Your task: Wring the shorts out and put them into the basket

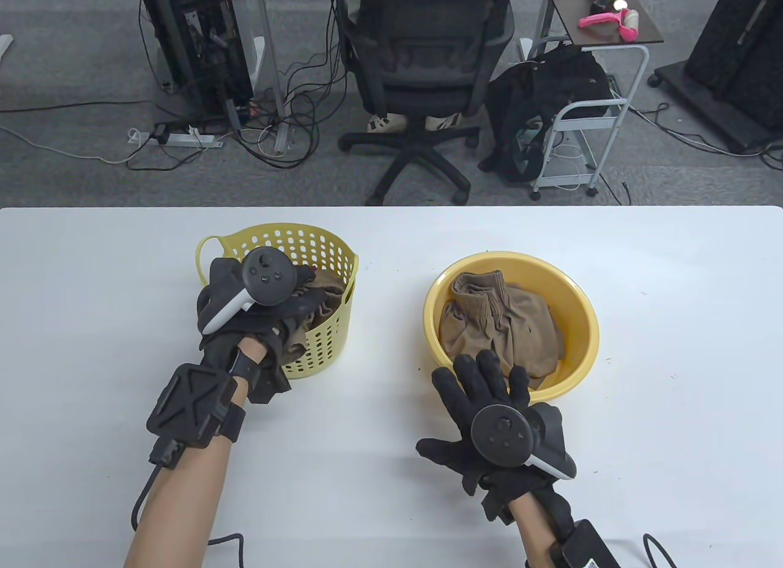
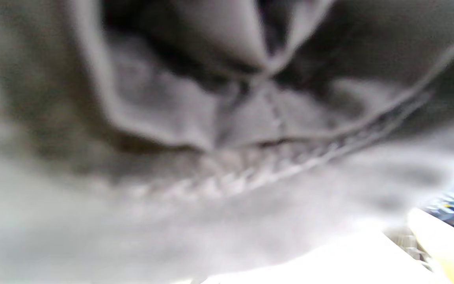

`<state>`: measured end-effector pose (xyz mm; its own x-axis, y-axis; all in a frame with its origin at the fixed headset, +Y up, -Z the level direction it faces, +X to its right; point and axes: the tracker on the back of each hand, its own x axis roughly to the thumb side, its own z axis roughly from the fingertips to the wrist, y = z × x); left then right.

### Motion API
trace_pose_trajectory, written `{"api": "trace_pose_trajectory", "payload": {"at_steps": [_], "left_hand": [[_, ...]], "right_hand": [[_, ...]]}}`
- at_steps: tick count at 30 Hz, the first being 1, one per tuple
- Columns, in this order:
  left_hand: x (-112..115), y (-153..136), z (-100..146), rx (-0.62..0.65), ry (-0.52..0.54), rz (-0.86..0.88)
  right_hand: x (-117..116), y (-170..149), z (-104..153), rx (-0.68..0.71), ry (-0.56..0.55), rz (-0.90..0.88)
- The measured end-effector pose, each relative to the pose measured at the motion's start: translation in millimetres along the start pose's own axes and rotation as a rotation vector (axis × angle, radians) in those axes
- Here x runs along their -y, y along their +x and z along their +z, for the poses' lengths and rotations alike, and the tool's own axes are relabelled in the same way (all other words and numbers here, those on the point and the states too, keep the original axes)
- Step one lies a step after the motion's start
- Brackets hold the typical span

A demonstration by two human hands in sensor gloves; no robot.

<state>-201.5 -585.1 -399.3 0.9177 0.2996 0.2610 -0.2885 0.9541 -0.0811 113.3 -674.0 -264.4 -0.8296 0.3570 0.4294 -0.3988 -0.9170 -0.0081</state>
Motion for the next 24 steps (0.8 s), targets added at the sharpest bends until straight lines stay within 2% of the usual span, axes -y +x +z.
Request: {"api": "trace_pose_trajectory", "payload": {"at_steps": [2, 8, 12, 17, 20, 24], "left_hand": [[-6, 7, 6, 0.013, 0.048, -0.026], [-28, 37, 36, 0.132, 0.059, -0.116], [-25, 55, 62, 0.214, 0.045, -0.138], [1, 72, 94, 0.311, 0.051, -0.168], [21, 75, 107, 0.350, 0.048, -0.160], [49, 79, 122, 0.409, 0.058, -0.232]], "right_hand": [[-1, 0, 0, 0.007, 0.007, -0.004], [-1, 3, 0, 0.015, 0.011, 0.002], [-1, 4, 1, 0.018, 0.010, 0.002], [-2, 5, 1, 0.022, 0.013, 0.009], [-2, 6, 2, 0.024, 0.018, 0.012], [-3, 7, 2, 0.027, 0.028, 0.007]]}}
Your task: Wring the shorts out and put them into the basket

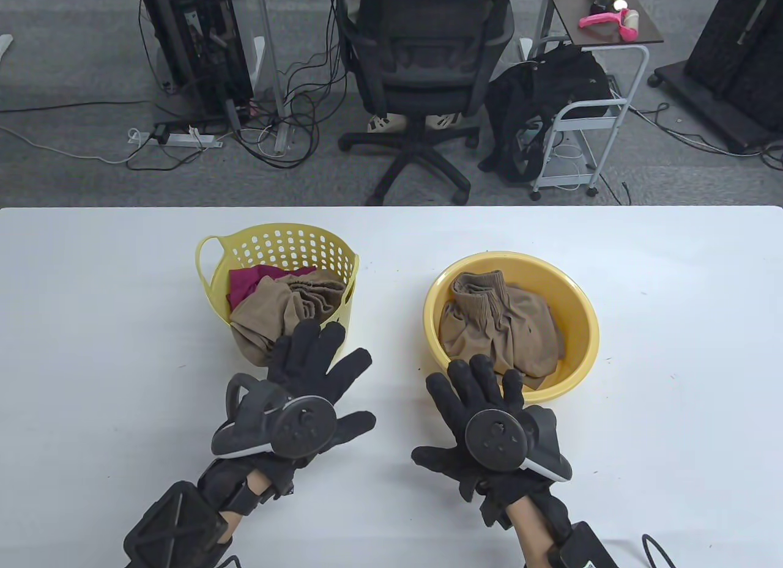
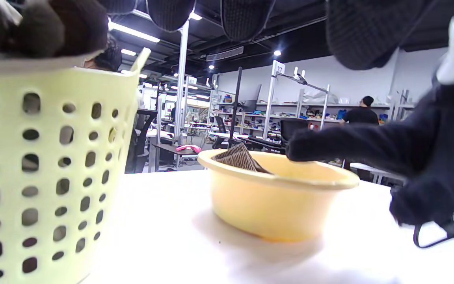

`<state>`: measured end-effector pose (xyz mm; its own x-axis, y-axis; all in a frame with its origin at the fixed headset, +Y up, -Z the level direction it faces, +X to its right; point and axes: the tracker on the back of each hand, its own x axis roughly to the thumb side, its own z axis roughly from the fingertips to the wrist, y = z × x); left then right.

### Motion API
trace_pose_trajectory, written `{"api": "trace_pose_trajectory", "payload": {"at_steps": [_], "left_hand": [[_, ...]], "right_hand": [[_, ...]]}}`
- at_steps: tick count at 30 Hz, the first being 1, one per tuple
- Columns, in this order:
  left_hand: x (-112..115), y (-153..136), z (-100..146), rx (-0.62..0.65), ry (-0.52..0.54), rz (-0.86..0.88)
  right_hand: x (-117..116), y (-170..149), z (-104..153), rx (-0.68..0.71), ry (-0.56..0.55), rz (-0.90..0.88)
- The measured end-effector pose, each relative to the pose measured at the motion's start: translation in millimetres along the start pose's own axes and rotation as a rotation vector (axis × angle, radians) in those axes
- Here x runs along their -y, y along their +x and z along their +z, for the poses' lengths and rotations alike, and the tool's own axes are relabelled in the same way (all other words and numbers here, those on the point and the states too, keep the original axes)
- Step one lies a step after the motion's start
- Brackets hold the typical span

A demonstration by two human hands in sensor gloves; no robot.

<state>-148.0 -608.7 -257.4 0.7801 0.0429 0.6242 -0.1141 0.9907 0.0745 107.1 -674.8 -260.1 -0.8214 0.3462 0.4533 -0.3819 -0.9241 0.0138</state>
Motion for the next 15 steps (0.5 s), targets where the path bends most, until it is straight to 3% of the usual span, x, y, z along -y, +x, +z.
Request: {"api": "trace_pose_trajectory", "payload": {"at_steps": [6, 15], "left_hand": [[34, 10, 9, 0.009, 0.014, 0.026], [67, 10, 8, -0.012, -0.011, -0.030]], "right_hand": [[-1, 1, 0, 0.002, 0.012, 0.007], [-3, 1, 0, 0.001, 0.028, 0.004]]}}
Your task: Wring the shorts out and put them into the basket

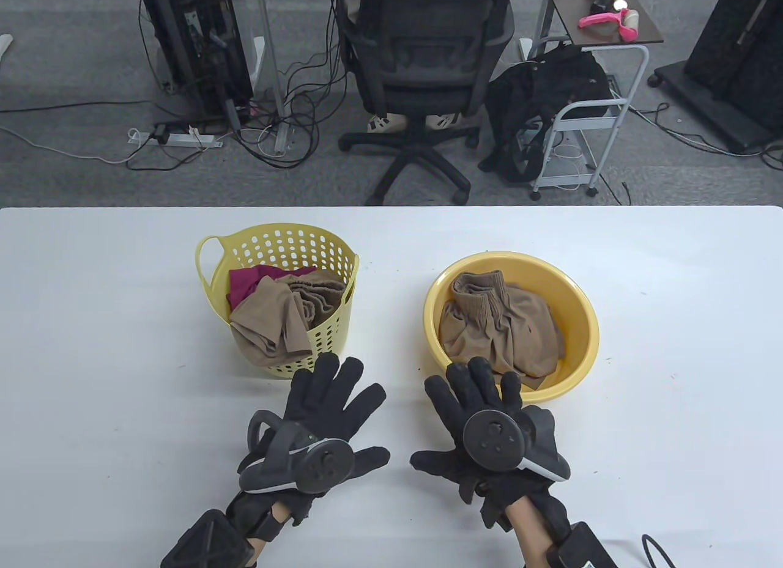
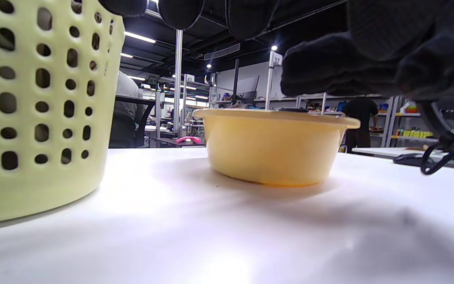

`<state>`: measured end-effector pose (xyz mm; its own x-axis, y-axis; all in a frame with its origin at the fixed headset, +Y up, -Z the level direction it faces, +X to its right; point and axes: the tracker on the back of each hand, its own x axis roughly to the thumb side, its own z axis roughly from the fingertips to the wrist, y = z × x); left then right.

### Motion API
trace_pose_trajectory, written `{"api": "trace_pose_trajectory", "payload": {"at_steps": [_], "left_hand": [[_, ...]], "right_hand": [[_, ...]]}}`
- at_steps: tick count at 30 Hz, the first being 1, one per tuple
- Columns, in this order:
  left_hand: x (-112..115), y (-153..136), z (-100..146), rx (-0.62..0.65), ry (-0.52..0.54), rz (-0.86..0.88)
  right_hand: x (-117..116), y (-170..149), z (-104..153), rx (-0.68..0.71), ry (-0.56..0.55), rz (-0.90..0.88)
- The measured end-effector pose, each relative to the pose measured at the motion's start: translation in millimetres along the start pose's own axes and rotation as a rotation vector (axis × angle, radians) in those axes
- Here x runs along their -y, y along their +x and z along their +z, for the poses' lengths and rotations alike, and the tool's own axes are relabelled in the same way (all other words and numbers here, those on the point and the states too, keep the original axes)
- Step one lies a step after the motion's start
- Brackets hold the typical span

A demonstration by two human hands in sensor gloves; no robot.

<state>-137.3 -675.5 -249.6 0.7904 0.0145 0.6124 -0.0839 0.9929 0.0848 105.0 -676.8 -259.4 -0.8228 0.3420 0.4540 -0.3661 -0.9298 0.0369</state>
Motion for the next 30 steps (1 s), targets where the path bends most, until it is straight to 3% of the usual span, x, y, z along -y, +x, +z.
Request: {"api": "trace_pose_trajectory", "payload": {"at_steps": [8, 22, 30], "left_hand": [[19, -7, -1, -0.019, -0.084, -0.018], [21, -10, 2, -0.018, -0.097, 0.020], [20, -14, 5, -0.014, -0.095, 0.048]], "right_hand": [[0, 1, 0, -0.002, 0.009, 0.009], [-1, 4, -1, 0.011, 0.028, 0.026], [10, 6, -9, -0.004, 0.048, 0.030]]}}
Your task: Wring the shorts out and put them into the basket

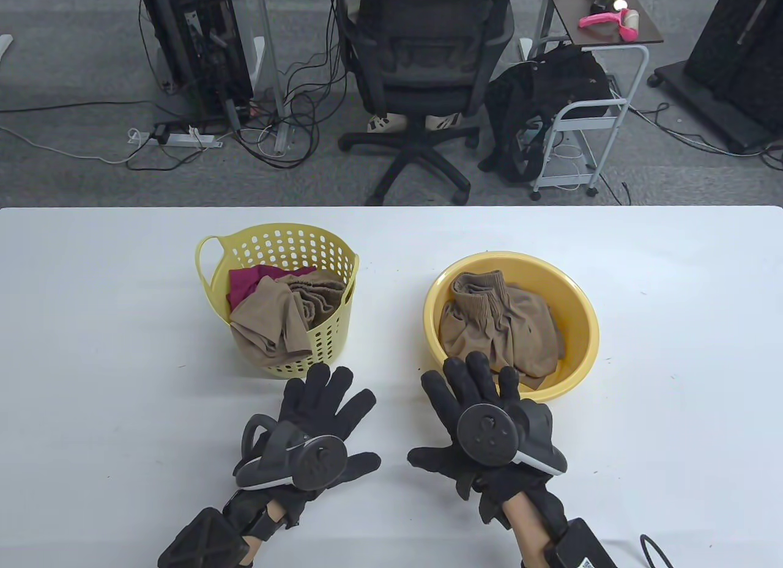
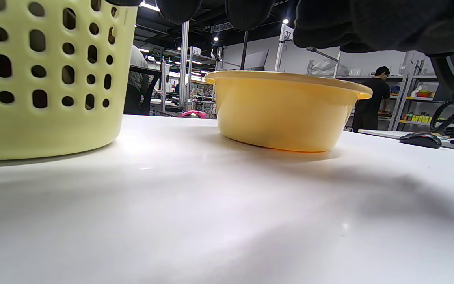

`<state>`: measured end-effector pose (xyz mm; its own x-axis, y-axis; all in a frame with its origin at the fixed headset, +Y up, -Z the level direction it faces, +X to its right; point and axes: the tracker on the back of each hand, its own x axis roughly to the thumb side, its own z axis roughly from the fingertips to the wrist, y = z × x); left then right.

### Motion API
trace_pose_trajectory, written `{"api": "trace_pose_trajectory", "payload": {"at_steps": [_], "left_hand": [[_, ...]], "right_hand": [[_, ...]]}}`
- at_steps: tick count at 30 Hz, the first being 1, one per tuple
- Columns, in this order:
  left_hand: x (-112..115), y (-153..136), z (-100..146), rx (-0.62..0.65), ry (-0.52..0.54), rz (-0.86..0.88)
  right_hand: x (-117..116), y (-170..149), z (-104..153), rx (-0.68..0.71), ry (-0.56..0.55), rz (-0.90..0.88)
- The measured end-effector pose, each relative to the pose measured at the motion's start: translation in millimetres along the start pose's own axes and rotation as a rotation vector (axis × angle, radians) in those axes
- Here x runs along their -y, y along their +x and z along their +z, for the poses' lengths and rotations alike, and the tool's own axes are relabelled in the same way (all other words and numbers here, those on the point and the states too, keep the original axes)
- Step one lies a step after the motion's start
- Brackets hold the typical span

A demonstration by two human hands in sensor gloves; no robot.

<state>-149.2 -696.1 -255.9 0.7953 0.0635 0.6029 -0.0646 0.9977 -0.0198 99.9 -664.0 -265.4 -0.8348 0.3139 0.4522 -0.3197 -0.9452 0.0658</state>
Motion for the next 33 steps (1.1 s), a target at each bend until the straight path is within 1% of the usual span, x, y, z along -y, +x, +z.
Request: {"api": "trace_pose_trajectory", "payload": {"at_steps": [4, 9, 13, 21, 24, 27, 33], "left_hand": [[0, -1, 1, 0.004, 0.000, 0.004], [-2, -3, 5, 0.002, 0.009, 0.020], [-3, -7, 7, -0.005, 0.016, 0.029], [-5, -10, 9, -0.011, 0.030, 0.035], [-4, -11, 8, -0.010, 0.027, 0.047], [-4, -11, 8, -0.009, 0.020, 0.049], [-4, -11, 8, -0.005, 0.025, 0.052]], "right_hand": [[9, -1, -6, 0.003, 0.001, 0.020], [25, -3, -18, -0.006, 0.008, 0.064], [38, -10, -28, -0.026, -0.003, 0.096], [59, -40, -55, -0.116, 0.016, 0.140], [65, -55, -71, -0.158, 0.024, 0.144], [67, -68, -86, -0.204, 0.044, 0.119], [68, -88, -113, -0.278, 0.088, 0.144]]}}
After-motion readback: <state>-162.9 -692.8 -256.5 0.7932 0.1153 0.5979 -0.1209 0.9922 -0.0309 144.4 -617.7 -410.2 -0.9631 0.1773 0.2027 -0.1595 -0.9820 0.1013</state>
